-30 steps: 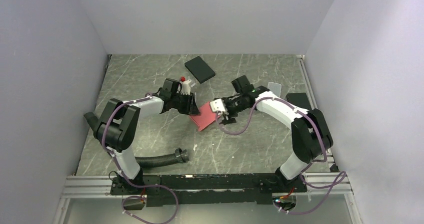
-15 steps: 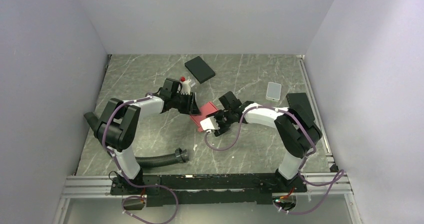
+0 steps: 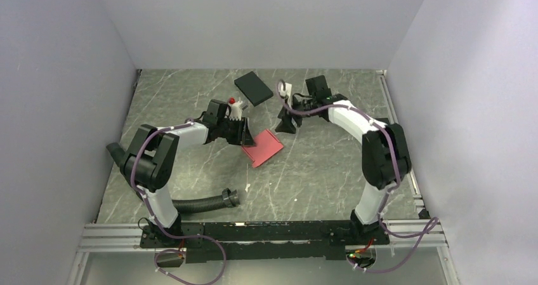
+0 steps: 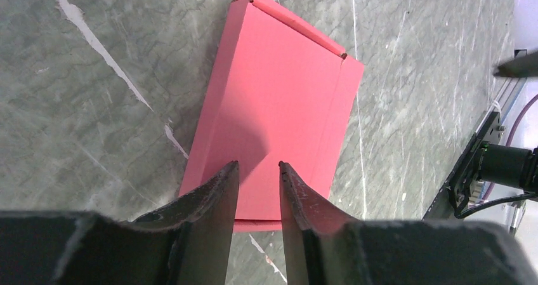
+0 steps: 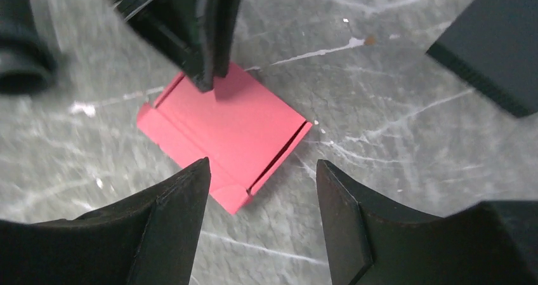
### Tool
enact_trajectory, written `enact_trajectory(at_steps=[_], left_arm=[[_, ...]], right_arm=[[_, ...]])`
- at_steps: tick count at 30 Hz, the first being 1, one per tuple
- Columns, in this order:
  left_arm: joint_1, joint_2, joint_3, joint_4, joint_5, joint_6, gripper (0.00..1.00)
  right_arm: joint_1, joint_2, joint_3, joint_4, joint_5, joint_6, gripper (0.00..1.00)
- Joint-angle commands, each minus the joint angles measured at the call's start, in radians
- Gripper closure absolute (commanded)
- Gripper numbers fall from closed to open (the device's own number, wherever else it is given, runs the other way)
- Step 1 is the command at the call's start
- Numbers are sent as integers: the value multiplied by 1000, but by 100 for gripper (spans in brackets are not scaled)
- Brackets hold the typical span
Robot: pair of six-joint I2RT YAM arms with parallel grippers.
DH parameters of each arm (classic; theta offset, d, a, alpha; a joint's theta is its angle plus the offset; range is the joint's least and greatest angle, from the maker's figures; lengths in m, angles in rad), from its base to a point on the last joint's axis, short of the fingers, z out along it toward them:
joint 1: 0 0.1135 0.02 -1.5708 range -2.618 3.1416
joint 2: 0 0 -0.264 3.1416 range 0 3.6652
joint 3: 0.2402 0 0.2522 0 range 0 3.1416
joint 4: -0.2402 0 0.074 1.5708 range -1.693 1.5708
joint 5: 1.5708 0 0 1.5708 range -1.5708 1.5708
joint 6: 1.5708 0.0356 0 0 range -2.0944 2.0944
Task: Fold the paper box
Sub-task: Close the paper box at the center of the board.
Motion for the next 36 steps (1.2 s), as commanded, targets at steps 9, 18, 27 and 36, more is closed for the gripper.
enact_trajectory(at_steps=[9,18,27,36], left_arm=[[-8,22,-52,-4,-26,-24,63],[-8,5,-66,37,-34,-46,62],[-6,-194,-179,129,-208,-133,43],[-5,-387,-393,263,-265,-308,25]], right_arm=[[-17,323,163,-6,74,616,40],[-18,392,194,-50,124,628,67],[-46,408,187,-34,106,662,90],[-80,433,178,-17,40,704,94]])
